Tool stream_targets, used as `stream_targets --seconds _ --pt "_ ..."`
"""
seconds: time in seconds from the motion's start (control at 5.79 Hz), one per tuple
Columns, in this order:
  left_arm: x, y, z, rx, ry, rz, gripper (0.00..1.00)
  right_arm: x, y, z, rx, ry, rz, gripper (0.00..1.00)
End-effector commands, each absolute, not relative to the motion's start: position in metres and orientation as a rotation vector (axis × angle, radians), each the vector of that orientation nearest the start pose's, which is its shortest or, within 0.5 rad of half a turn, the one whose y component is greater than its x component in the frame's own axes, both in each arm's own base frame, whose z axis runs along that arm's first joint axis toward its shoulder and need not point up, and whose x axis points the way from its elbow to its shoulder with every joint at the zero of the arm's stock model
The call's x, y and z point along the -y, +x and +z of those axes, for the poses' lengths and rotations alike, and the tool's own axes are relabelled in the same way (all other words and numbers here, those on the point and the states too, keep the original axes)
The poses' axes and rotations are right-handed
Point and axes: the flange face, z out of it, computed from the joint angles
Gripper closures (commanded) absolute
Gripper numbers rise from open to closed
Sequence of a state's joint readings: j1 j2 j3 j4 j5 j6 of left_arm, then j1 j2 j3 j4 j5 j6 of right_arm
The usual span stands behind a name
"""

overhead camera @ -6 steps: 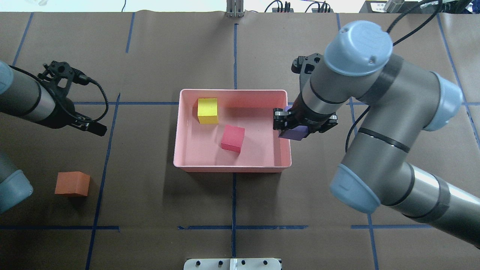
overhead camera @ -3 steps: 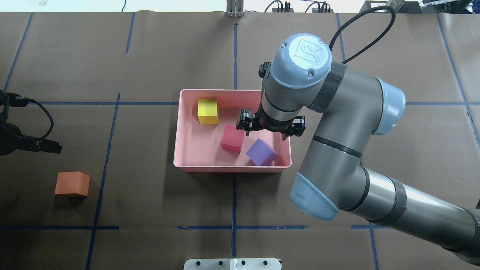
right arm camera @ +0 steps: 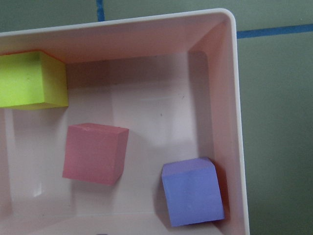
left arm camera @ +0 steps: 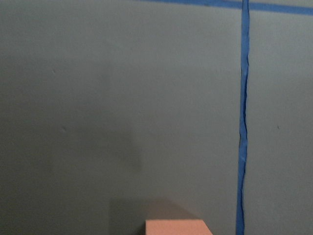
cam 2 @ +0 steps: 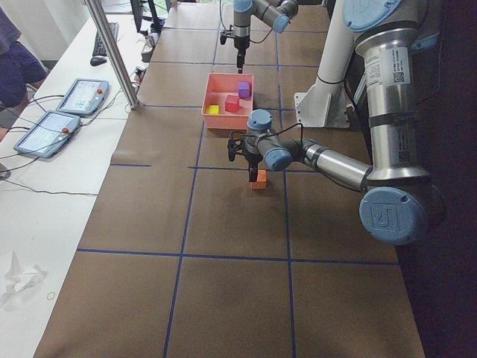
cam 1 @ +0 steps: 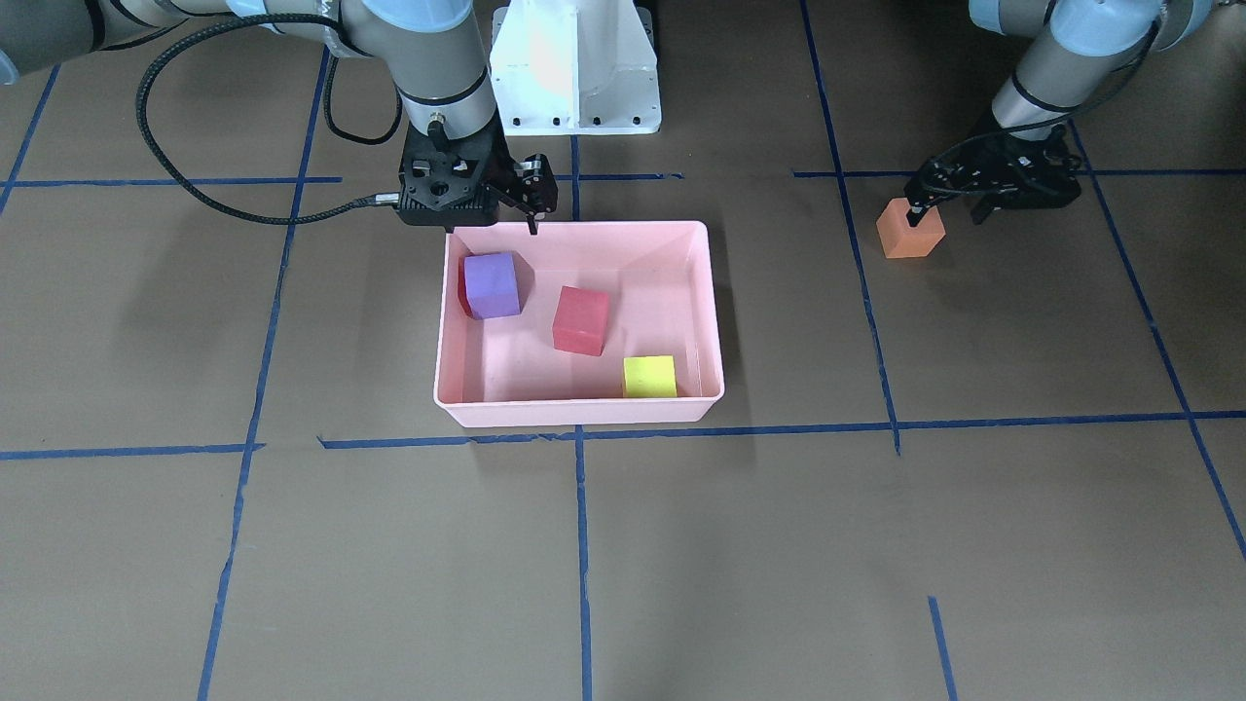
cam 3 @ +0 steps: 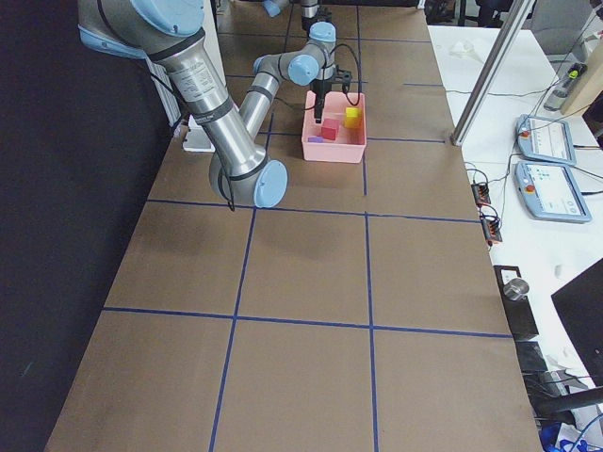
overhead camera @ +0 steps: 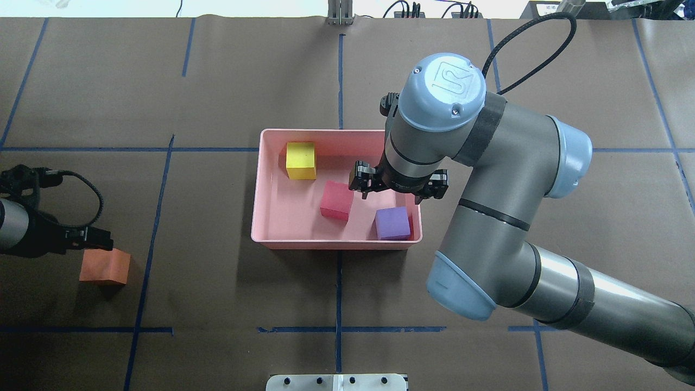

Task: Place blocks into pink bin with both arms
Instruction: 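Grasp the orange cube with the left gripper while the right gripper rises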

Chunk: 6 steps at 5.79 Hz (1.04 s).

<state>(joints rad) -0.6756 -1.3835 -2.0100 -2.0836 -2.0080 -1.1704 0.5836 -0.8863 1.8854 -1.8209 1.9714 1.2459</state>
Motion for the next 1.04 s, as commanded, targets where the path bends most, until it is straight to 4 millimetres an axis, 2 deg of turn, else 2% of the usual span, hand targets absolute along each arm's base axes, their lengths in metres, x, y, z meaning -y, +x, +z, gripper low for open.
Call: stream_targets --seconds 0.0,0.35,0.69,0.86 --pt "0.329 0.311 0.496 -0.817 0.0 -0.077 0.0 0.413 -0.453 0.172 0.827 -0.004 0.064 0.0" --pt "0.336 0.328 0.514 -0.792 -0.016 -0.074 0.0 0.413 -0.453 0.173 0.826 -0.005 0.064 0.0" --pt "0.336 0.328 0.515 -0.789 -0.018 -0.071 0.52 0.417 -0.445 0.17 0.834 0.009 0.062 0.0" --pt "0.335 0.326 0.499 -0.815 -0.005 -0.066 0.6 0.427 -0.427 0.166 0.847 0.033 0.05 0.0"
